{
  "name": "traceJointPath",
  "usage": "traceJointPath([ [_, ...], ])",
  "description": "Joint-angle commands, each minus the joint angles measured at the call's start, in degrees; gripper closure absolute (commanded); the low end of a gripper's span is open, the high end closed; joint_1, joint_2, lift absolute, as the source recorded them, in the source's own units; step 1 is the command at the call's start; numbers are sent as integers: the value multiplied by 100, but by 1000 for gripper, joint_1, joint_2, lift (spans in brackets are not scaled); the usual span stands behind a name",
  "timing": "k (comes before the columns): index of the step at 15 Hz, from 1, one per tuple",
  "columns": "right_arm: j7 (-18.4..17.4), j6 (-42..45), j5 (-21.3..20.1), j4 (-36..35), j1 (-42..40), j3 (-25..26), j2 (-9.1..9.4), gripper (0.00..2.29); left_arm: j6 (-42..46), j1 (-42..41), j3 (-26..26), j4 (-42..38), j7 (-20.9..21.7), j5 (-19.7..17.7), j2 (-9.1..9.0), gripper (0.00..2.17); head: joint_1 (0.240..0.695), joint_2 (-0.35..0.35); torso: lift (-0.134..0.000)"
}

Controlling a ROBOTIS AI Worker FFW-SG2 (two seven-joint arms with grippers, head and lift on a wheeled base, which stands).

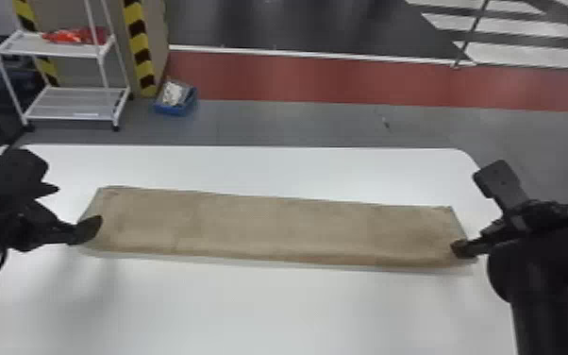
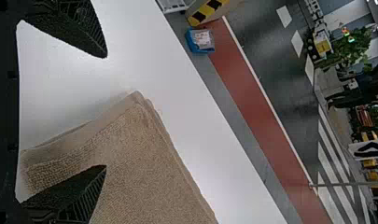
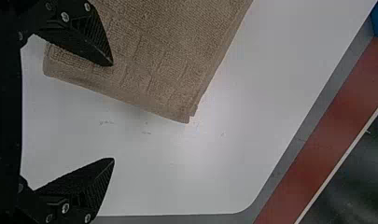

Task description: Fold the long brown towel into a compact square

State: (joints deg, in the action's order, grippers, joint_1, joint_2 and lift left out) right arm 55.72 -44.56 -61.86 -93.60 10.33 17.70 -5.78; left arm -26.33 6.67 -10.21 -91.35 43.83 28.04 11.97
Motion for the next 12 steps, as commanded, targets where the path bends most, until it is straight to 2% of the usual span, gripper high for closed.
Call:
traceJointPath([
  [1, 0, -5, -2, -1, 13, -4, -19, 178, 0, 27, 1, 12, -7, 8, 7, 36, 695, -123, -125],
  [12, -8, 48, 7, 131, 66, 32, -37, 178, 281, 132, -7, 548, -130, 35, 68, 39, 695, -117, -125],
])
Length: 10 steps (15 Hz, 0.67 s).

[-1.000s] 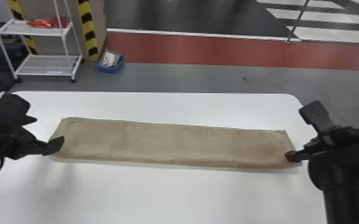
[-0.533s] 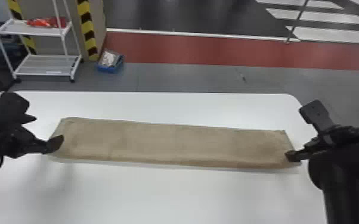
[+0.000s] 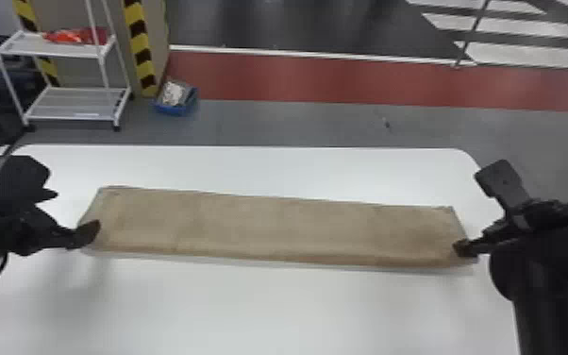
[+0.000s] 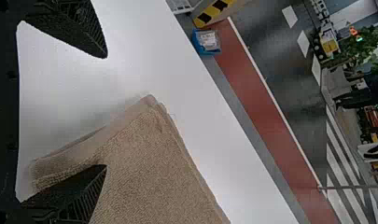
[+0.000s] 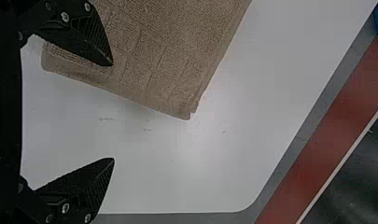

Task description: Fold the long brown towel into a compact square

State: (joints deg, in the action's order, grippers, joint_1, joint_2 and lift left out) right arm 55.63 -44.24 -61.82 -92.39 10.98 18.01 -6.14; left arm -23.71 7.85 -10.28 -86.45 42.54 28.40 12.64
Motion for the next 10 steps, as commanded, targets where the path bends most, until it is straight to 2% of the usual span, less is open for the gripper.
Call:
traceJointPath([
  [1, 0, 15, 4, 20, 0, 1, -1, 181, 19, 23, 0, 76, -8, 8, 11, 39, 695, -116, -125],
  [10, -114, 121, 4, 248, 132, -8, -10, 178, 283, 6, -115, 322, 18, -1, 178, 46, 695, -103, -125],
])
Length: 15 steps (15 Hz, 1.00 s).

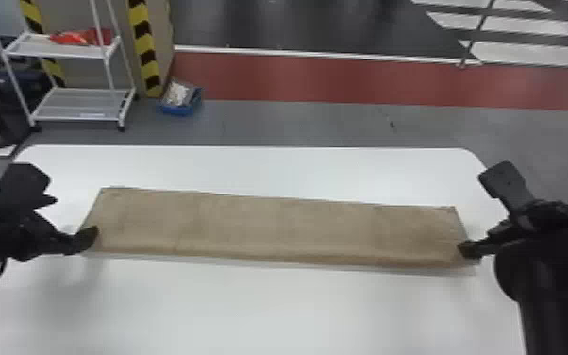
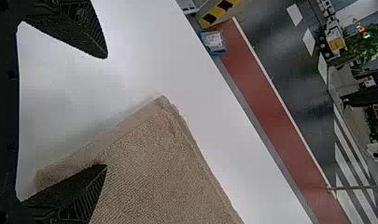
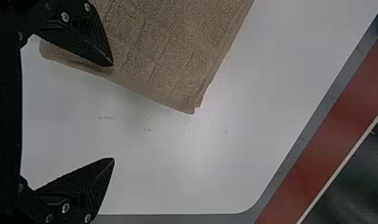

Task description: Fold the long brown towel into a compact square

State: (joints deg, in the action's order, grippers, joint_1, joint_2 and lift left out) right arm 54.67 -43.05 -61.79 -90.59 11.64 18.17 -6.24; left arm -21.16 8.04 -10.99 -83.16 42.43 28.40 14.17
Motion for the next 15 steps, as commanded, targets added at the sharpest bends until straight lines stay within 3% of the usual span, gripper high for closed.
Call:
traceJointPath([
  [1, -27, 2, -9, 103, 93, -41, 0, 178, 28, -13, -96, -34, 37, -89, 25, 49, 695, -101, -125],
  [5, -44, 2, -9, 199, 137, -59, 9, 181, -640, -40, -237, -649, 213, -529, -81, 56, 695, -92, -125],
  [7, -62, 37, -9, 243, 128, -33, 9, 181, -1167, -5, -175, -798, 178, -766, -248, 76, 695, -95, -125],
  [11, -115, 213, -9, 331, 75, 29, 0, 178, -2785, 435, 150, -675, -315, -1153, -397, 211, 695, -125, -125],
  [15, -150, 283, 0, 393, 75, 55, -18, 181, -3751, 822, 211, -455, -517, -1197, -476, 262, 695, -141, -125],
])
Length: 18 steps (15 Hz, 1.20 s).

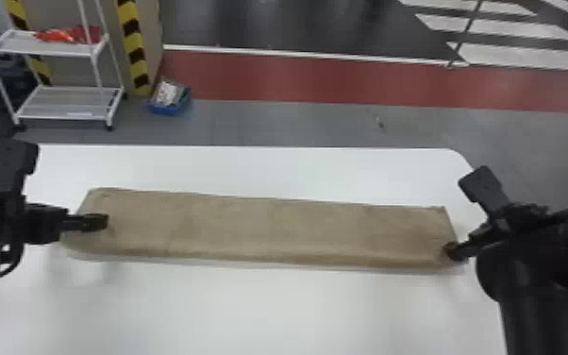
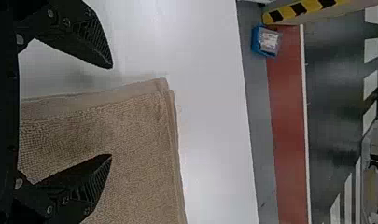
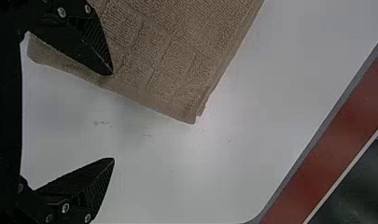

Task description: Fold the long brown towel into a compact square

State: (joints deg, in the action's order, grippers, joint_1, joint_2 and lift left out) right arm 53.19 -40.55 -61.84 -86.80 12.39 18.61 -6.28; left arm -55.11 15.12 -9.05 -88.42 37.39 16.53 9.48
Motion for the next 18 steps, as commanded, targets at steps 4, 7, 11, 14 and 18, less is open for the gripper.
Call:
traceJointPath([
  [4, -2, 69, 75, 14, 26, 46, -23, 181, -480, 237, 17, 203, -82, -27, -7, 417, 695, -143, -125],
  [7, -11, 87, 102, 84, 53, 55, -76, 181, -480, 228, 26, 203, -47, -27, -7, 907, 695, -144, -125],
  [11, -2, 69, 304, 84, 70, 160, -137, 181, -374, 237, 131, 203, -47, -9, -16, 1730, 695, -151, -125],
  [14, 95, -36, 770, -180, 70, 433, -163, 178, -357, 237, 193, 203, -30, 0, -16, 1730, 695, -163, -125],
  [18, 165, -353, 1446, -637, 70, 775, -172, 181, -269, 175, 166, 159, 32, 9, -16, 1733, 695, -170, -125],
])
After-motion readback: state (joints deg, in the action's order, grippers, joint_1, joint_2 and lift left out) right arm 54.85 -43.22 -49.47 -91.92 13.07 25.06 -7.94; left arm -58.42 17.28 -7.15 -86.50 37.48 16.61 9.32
